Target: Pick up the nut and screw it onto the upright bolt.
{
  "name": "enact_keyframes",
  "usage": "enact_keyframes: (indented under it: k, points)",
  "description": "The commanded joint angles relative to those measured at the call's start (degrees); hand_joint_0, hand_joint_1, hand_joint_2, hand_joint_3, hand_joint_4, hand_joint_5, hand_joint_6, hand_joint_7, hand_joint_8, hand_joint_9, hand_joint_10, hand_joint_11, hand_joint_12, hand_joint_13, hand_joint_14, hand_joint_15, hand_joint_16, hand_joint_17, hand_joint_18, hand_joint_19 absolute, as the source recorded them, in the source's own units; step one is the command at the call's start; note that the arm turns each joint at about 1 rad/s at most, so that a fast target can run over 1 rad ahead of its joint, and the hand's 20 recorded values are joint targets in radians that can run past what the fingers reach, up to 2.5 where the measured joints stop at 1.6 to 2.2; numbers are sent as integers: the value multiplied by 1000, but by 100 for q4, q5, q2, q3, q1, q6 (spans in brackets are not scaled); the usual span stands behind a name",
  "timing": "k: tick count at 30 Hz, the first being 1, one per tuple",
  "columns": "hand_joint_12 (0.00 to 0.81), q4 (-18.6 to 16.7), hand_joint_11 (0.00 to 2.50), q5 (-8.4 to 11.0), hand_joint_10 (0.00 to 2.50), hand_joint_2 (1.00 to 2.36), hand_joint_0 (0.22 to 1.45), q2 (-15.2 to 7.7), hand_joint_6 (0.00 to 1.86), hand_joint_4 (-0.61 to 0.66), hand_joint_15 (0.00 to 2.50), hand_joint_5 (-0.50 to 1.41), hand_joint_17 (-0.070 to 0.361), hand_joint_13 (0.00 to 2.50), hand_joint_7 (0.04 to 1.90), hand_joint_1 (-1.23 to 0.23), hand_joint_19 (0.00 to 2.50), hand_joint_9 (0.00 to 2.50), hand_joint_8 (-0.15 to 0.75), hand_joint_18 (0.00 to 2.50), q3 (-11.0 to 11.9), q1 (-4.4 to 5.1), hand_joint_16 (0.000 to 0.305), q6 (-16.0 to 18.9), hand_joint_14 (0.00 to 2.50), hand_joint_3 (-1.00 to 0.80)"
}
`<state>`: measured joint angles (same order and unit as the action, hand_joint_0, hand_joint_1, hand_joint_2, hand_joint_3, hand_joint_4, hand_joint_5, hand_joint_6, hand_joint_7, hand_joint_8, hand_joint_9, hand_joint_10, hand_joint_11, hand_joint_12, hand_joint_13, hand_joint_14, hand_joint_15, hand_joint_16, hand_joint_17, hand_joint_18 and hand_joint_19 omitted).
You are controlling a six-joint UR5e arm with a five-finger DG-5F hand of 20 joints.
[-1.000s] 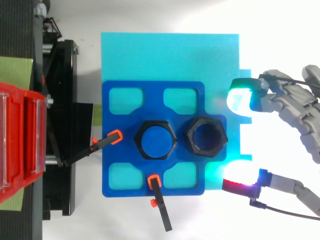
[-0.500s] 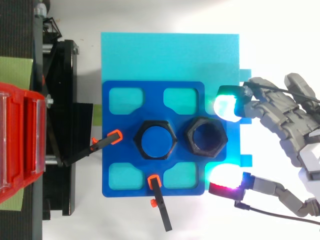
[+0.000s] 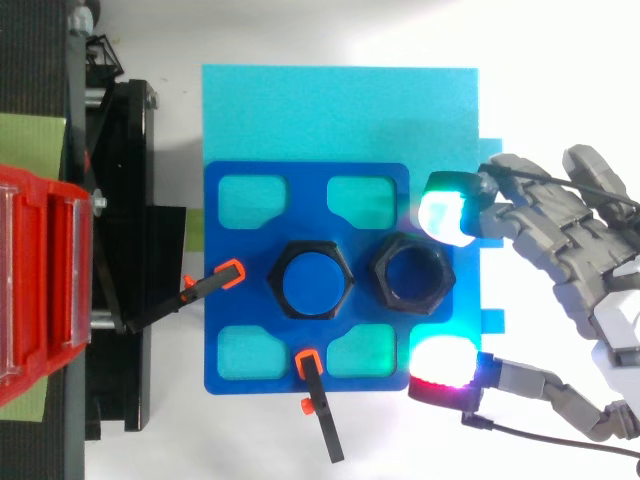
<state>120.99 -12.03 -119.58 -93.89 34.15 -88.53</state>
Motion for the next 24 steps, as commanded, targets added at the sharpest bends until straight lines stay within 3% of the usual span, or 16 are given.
enact_keyframes:
  k: [1,7,24]
  points:
    - [366,-23,0,-106,0,1000,398,-4,502,187,0,-247,100,374,761,-726,0,304,272,142,55,-31,45,-51,0,-500]
    - [371,-23,0,-115,0,1000,390,-4,502,191,0,-247,104,376,761,-717,0,301,276,145,125,-31,46,-244,0,-500]
    - [385,56,0,-115,0,1000,381,-145,502,194,0,-251,112,352,765,-731,0,281,280,146,125,-22,50,-103,0,-500]
